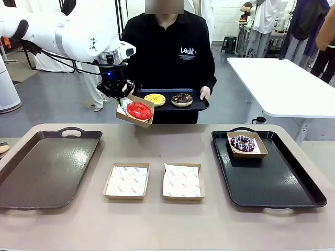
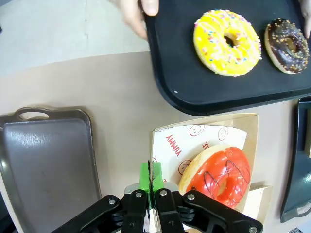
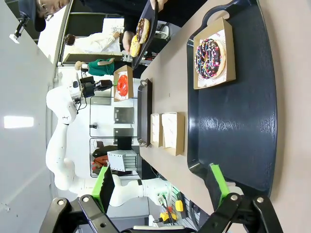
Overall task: Individually package the donuts and arrange them on the tray.
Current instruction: Place the picked Paper togo box on the Handle tray while simultaneously picking up another Paper togo box from the table with the other hand.
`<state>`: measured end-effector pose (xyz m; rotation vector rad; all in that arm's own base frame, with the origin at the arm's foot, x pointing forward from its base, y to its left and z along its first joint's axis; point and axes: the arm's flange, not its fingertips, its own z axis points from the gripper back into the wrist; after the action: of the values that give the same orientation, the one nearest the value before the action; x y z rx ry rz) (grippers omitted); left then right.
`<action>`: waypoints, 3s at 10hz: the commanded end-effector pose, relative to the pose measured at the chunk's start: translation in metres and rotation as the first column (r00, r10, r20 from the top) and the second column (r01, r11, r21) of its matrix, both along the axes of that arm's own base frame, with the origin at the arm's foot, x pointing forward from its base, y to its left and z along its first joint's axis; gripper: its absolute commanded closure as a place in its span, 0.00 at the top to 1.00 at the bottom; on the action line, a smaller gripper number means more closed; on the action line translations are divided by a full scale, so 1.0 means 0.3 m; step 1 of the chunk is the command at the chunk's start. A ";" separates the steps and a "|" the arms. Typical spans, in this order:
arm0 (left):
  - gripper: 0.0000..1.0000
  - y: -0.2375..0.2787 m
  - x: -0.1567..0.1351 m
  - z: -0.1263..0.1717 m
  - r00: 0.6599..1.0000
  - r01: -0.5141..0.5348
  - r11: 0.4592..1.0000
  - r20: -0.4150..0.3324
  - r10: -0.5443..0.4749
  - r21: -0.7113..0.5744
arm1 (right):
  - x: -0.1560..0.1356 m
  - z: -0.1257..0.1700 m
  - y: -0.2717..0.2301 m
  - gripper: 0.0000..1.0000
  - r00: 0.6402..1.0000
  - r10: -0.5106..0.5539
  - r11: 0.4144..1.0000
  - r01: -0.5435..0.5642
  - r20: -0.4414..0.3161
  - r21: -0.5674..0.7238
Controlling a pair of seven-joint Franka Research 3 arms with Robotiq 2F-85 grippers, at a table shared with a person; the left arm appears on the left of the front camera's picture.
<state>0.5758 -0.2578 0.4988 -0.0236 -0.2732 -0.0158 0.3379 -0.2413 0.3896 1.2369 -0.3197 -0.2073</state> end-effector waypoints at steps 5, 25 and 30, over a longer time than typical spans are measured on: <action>0.01 0.000 0.000 0.000 1.000 0.000 1.000 0.000 0.000 0.000 | -0.015 0.000 0.016 1.00 1.000 -0.011 1.000 0.011 -0.003 -0.013; 0.01 0.886 -0.277 -0.105 0.980 -0.082 0.993 -0.174 0.095 0.079 | 0.258 -0.035 1.179 1.00 0.962 0.028 0.717 -0.208 -0.272 -0.666; 0.01 0.886 -0.277 -0.105 0.980 -0.082 0.993 -0.174 0.095 0.079 | 0.245 -0.034 1.168 1.00 0.962 0.027 0.719 -0.207 -0.271 -0.663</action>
<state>0.4936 0.0087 0.4639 0.0572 -0.0962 0.0592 0.4115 0.1088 0.3795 0.4704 -0.0779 -0.1079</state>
